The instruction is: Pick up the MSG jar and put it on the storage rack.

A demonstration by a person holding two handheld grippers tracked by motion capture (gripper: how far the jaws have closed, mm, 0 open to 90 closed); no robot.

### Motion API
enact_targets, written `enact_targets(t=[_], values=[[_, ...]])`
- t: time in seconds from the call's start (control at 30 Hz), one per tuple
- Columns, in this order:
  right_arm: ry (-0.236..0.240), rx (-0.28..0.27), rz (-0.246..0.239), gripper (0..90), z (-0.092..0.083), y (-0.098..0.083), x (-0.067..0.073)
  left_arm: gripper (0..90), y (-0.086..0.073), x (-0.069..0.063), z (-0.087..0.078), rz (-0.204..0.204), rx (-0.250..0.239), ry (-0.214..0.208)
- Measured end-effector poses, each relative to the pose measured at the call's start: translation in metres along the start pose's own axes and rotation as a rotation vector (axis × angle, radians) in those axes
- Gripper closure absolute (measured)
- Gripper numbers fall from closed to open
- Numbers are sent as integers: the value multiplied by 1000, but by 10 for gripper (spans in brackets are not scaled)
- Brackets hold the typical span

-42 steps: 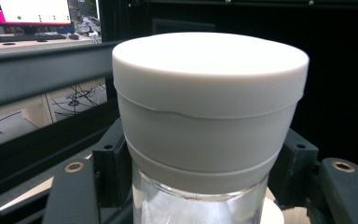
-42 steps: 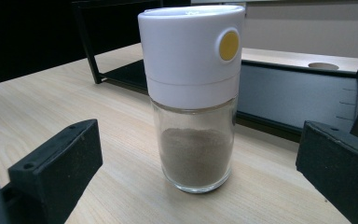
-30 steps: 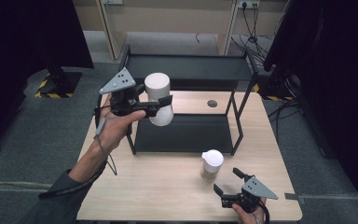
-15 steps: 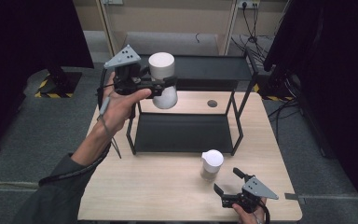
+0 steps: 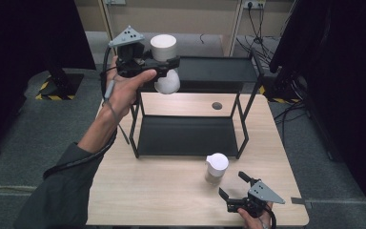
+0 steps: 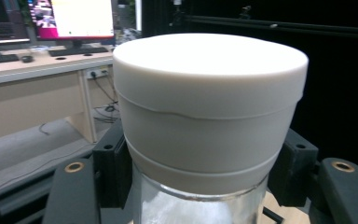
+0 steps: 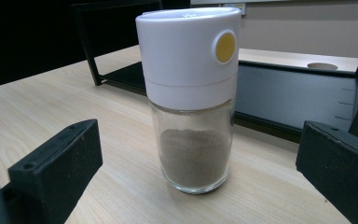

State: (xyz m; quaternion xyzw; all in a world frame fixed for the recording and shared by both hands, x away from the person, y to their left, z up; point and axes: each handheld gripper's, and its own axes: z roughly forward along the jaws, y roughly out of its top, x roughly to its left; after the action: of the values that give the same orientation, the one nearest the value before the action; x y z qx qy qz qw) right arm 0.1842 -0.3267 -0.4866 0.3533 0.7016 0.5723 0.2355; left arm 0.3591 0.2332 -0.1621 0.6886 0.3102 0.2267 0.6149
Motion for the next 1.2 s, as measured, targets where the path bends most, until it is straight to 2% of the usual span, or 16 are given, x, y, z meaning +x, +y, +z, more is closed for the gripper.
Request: enact_targets(t=[0.1,0.17,0.23,0.3,0.43,0.57,0.7,1.07,1.2], values=[[0,-1,-1,6,0,0,0,351,3,0,6,-7,-8,29],[1,0,0,6,0,0,0,351,8,-1,13,8,-3,59],[1,-1,1,6,0,0,0,351,10,-1,16,12,0,69],[0,-1,1,6,0,0,0,352,13,-1,24,7,-1,100],[0,-3,6,6,-1,0,0,351,17,-1,33,12,5,128],[0,-6,7,6,-2,0,-1,352,18,1,44,2,3,172],[0,-6,8,6,-2,0,-1,352,18,-1,52,15,14,213],[0,-9,6,6,-2,-1,-1,351,11,3,64,-16,0,266],[1,-9,7,6,-2,-1,-1,351,7,4,67,-10,3,287]])
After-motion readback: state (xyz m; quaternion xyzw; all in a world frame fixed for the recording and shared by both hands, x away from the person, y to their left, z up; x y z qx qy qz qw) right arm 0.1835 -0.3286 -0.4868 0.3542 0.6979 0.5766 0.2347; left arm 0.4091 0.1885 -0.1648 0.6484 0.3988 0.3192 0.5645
